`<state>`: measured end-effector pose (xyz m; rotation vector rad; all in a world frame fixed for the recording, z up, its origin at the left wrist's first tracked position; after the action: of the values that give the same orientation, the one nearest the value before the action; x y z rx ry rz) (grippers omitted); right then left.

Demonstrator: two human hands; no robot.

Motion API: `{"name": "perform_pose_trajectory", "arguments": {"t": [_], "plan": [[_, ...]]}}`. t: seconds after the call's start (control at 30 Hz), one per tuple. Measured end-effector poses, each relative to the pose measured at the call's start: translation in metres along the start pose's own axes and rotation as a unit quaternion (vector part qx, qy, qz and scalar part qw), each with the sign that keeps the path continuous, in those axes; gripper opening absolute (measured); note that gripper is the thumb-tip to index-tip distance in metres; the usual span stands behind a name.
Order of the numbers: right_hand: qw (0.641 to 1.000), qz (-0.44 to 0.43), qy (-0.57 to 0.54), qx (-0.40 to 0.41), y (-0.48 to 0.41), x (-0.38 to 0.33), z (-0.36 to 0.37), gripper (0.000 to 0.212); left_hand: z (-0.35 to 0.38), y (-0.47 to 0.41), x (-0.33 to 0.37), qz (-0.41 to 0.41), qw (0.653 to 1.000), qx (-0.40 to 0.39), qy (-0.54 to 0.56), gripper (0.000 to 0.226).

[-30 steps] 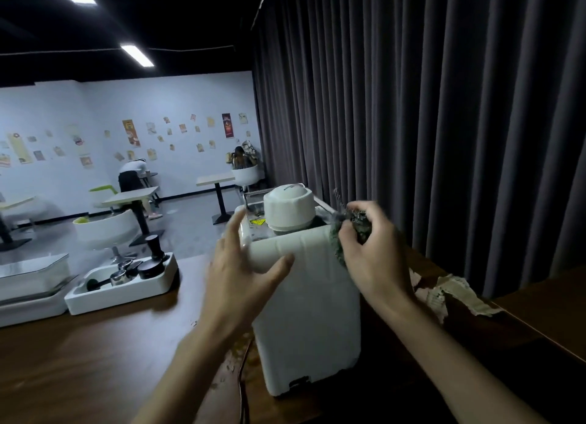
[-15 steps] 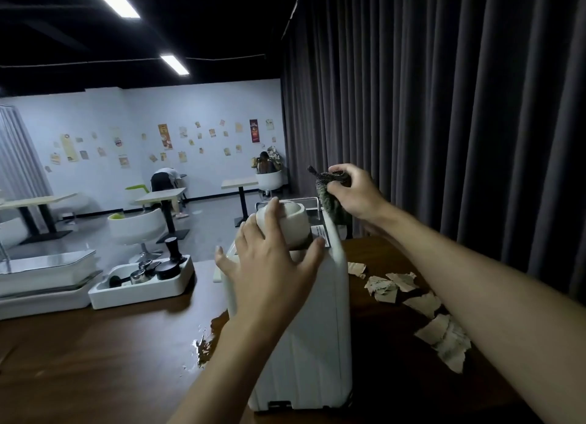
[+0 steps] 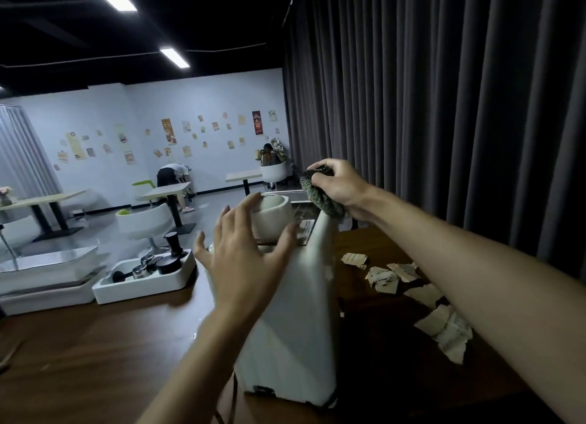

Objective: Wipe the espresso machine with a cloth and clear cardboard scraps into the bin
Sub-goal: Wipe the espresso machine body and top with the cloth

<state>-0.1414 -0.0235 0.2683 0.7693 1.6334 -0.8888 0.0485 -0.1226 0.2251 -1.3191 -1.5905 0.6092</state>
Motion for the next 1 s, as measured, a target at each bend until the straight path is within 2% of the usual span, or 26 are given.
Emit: {"name": "perform_pose_trajectory", "arguments": {"t": [0.1, 0.2, 0.3, 0.53, 0.67, 0.77, 0.87, 0.93, 1.0], "plan": [[1.0, -0.008, 0.002, 0.025, 0.017, -0.001, -0.014, 0.013, -0.012, -0.009, -0.017, 0.007, 0.997, -0.068, 0.032, 0.059], [0.999, -0.008, 0.021, 0.038, 0.032, -0.006, -0.021, 0.014, -0.022, -0.003, -0.009, 0.015, 0.998, -0.065, -0.02, 0.048], [0.999, 0.002, 0.02, 0.036, 0.043, -0.007, -0.025, 0.012, -0.014, 0.013, 0.01, -0.029, 0.994, -0.094, 0.042, 0.061], [0.999, 0.004, 0.019, 0.041, 0.074, -0.012, -0.033, 0.014, -0.014, 0.009, -0.007, 0.035, 0.982, -0.153, 0.108, 0.092], [0.999, 0.004, -0.009, 0.041, 0.096, -0.011, -0.036, 0.015, -0.022, -0.002, -0.03, 0.031, 0.95, -0.211, 0.227, 0.1], [1.0, -0.005, -0.01, 0.029, 0.112, -0.008, -0.034, 0.019, -0.036, -0.004, -0.044, 0.033, 0.959, -0.195, 0.204, 0.096], [0.996, -0.035, 0.042, 0.071, 0.123, -0.008, -0.031, 0.019, -0.042, 0.01, -0.042, 0.044, 0.977, -0.157, 0.135, 0.089], [0.994, -0.041, 0.043, 0.089, 0.128, -0.008, -0.029, 0.019, -0.037, 0.019, -0.037, 0.043, 0.975, -0.155, 0.15, 0.078], [0.993, -0.043, 0.048, 0.098, 0.132, -0.009, -0.028, 0.019, -0.035, 0.019, -0.037, 0.03, 0.969, -0.164, 0.181, 0.077]]}}
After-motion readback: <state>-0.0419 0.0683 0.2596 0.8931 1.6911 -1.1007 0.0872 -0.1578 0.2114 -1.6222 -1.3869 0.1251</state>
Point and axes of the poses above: each hand's wrist, its own y-axis away from the middle knuckle, its own z-axis out of the palm, x = y × z, the point moved 5 cm from there along -y, towards the middle knuckle, and after that the axes turned 12 degrees about z, right-handed, at the moved point
